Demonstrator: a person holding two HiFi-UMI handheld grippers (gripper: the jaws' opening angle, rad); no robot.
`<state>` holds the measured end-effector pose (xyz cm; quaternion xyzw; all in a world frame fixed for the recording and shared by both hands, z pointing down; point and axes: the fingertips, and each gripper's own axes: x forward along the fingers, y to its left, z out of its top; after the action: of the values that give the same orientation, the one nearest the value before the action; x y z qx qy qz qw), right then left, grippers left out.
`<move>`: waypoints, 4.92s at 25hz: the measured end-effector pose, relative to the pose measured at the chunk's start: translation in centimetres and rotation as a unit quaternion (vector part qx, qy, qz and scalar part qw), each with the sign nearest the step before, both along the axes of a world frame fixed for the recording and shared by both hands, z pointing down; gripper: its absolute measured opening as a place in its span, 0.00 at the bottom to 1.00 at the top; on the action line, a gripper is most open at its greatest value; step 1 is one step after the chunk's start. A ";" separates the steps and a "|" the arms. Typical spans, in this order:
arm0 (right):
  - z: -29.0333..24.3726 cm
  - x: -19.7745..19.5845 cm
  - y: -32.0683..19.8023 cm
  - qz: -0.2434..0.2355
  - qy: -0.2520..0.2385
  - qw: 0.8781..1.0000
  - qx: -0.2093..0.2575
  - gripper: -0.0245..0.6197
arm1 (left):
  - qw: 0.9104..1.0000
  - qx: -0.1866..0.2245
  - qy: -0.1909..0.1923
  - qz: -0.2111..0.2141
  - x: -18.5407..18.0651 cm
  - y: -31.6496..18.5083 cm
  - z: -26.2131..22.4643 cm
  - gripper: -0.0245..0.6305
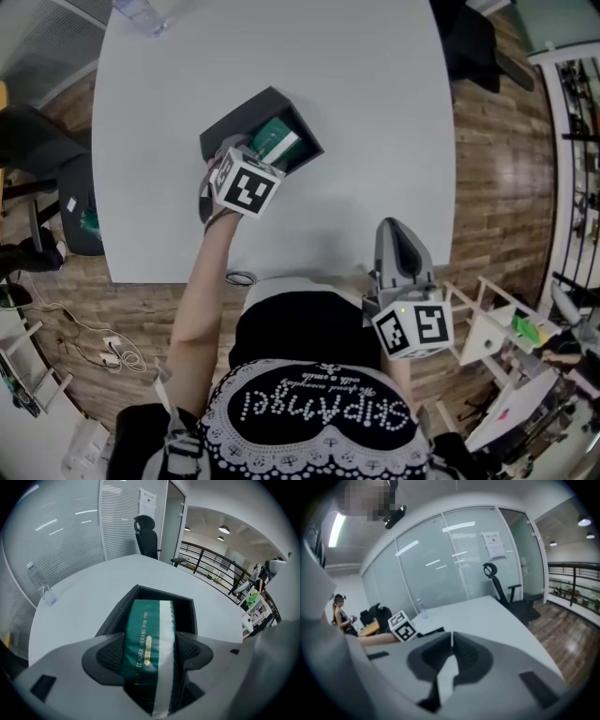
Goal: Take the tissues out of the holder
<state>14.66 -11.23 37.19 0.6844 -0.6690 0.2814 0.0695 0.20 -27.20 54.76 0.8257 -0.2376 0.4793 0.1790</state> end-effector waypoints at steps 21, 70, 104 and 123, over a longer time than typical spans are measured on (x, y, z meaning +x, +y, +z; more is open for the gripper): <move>-0.4 0.9 1.4 0.008 0.005 1.000 0.009 0.09 | 0.999 0.031 0.006 0.011 0.0 0.0 -0.3 0.55; -3.5 2.2 1.7 -0.026 0.026 0.997 0.073 0.09 | 0.917 0.305 0.202 -0.157 -7.4 3.4 -25.8 0.55; -5.7 1.7 1.2 -0.067 0.045 0.992 0.099 0.09 | 0.860 0.324 0.246 -0.309 -17.0 15.0 -26.8 0.55; -5.9 2.0 1.9 -0.055 0.045 0.992 0.105 0.09 | 0.873 0.287 0.255 -0.301 -15.0 17.1 -24.5 0.55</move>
<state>16.62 -9.29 31.28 0.6623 -0.7274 0.1748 0.0423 -14.77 -10.14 30.29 0.8229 -0.5479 0.0857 0.1238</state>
